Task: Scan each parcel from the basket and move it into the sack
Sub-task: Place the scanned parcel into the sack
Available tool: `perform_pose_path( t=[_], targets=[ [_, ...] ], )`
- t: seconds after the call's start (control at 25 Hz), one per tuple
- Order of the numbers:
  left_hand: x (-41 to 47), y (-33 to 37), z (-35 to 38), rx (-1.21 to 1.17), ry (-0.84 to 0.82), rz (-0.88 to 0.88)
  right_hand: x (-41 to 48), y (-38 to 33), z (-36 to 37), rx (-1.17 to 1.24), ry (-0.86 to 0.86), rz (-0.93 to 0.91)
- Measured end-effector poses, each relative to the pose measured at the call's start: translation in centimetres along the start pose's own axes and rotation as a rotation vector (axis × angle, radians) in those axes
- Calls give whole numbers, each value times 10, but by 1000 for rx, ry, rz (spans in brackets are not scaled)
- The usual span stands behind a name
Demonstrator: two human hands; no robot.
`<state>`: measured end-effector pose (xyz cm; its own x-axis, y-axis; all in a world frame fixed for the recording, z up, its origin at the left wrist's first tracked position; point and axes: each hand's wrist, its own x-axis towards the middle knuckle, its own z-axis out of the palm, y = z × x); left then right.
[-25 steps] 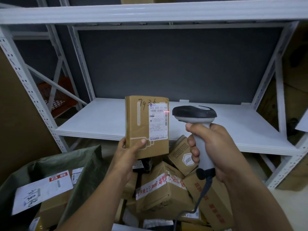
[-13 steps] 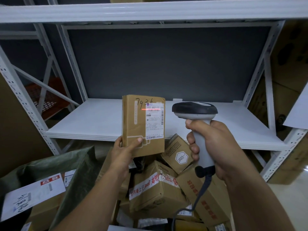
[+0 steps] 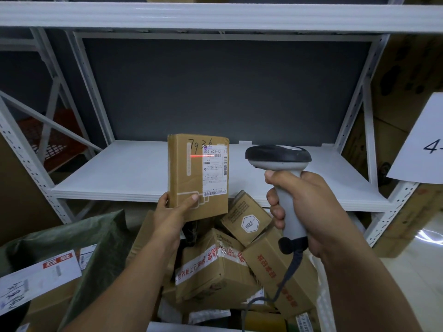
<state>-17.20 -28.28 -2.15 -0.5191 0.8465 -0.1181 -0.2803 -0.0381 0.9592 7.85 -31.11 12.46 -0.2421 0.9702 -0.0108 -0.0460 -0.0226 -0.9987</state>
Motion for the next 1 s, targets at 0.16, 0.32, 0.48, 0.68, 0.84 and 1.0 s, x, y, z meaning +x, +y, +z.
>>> perform_pose_path(
  t=[0.16, 0.32, 0.48, 0.68, 0.84, 1.0],
  targets=[
    [1, -2, 4, 1, -2, -9, -3, -1, -6, -6, 13, 6],
    [2, -3, 7, -3, 0, -12, -3, -1, -10, 3, 29, 13],
    [1, -4, 9, -6, -16, -12, -4, -2, -14, 9, 36, 3],
    [2, 0, 11, 23, -34, -41, -5, 0, -20, 9, 31, 2],
    [-3, 1, 15, 80, -59, 3, -5, 2, -22, 16, 51, -5],
    [-5, -2, 17, 63, -90, -28, -4, 3, -22, 3, 85, -12]
  ],
)
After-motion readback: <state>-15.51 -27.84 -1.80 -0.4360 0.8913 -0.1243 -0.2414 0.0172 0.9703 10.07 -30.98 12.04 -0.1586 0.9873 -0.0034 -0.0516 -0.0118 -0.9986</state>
